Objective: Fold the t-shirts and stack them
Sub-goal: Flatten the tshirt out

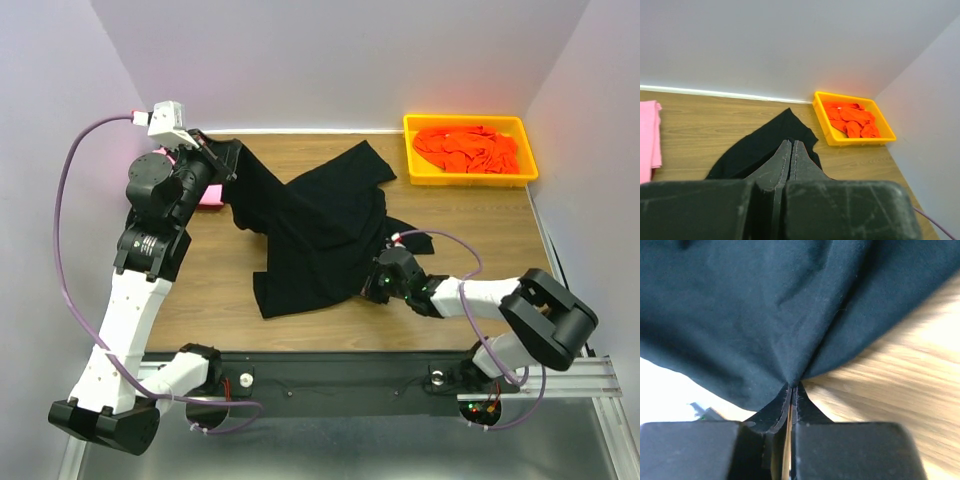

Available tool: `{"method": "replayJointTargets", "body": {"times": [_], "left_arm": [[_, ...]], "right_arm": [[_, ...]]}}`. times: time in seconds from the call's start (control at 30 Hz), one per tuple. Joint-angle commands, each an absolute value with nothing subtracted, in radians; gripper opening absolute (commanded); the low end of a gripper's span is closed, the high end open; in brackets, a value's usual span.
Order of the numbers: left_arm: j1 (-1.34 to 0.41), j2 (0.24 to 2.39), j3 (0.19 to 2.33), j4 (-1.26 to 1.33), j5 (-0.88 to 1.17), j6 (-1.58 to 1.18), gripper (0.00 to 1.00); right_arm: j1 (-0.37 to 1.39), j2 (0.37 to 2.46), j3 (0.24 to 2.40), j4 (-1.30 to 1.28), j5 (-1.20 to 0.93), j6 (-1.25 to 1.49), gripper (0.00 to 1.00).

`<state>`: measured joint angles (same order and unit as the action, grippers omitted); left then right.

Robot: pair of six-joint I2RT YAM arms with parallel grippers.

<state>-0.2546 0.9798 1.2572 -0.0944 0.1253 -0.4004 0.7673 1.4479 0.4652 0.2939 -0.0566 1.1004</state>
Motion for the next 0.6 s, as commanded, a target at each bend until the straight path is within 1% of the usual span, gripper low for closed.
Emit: {"method": "replayJointTargets", "body": {"times": [0.0,0.07,0.1,0.13,0.17,0.2,0.23,0.27,0.3,0.33,0.37,0.43,0.47,0.57], "left_arm": [[-0.259,0.965,1.298,-0.058,0.035,-0.319,0.00],[-0.259,0.963,1.315,-0.086,-0.056,-0.278,0.00],[-0.259,0.962,1.318,-0.098,-0.078,-0.264,0.00],[-0.258,0.954,1.322,-0.112,-0.099,-0.232,0.00],[-0.259,0.948,1.322,-0.117,-0.100,-0.216,0.00],[-0.259,0.943,1.321,-0.121,-0.094,-0.206,0.00],[-0.258,0.931,1.310,-0.123,-0.081,-0.192,0.00],[-0.259,0.924,1.302,-0.126,-0.054,-0.184,0.00],[-0.259,0.916,1.290,-0.126,-0.035,-0.187,0.00],[-0.261,0.899,1.261,-0.126,-0.016,-0.193,0.00],[-0.261,0.890,1.243,-0.126,0.030,-0.218,0.00],[-0.259,0.864,1.183,-0.126,0.060,-0.241,0.00],[-0.261,0.853,1.164,-0.129,0.083,-0.253,0.00],[-0.261,0.819,1.106,-0.147,0.118,-0.290,0.00]], "right_arm": [[0.750,1.315,0.563,0.058,0.101,1.019,0.01],[0.700,1.240,0.610,-0.100,0.206,0.970,0.01],[0.672,1.192,0.668,-0.262,0.244,0.909,0.01],[0.642,1.116,0.710,-0.343,0.280,0.869,0.01],[0.612,1.080,0.751,-0.415,0.346,0.821,0.01],[0.551,1.059,0.855,-0.539,0.371,0.699,0.01],[0.526,1.049,0.914,-0.601,0.400,0.639,0.01],[0.503,1.061,0.973,-0.658,0.455,0.512,0.01],[0.503,1.083,1.045,-0.754,0.478,0.450,0.01],[0.503,1.121,1.166,-0.800,0.492,0.396,0.01],[0.503,1.193,1.233,-0.842,0.498,0.311,0.01],[0.503,1.274,1.378,-0.926,0.497,0.258,0.01],[0.505,1.346,1.417,-0.939,0.467,0.238,0.01],[0.503,1.454,1.558,-0.933,0.375,0.195,0.01]]}}
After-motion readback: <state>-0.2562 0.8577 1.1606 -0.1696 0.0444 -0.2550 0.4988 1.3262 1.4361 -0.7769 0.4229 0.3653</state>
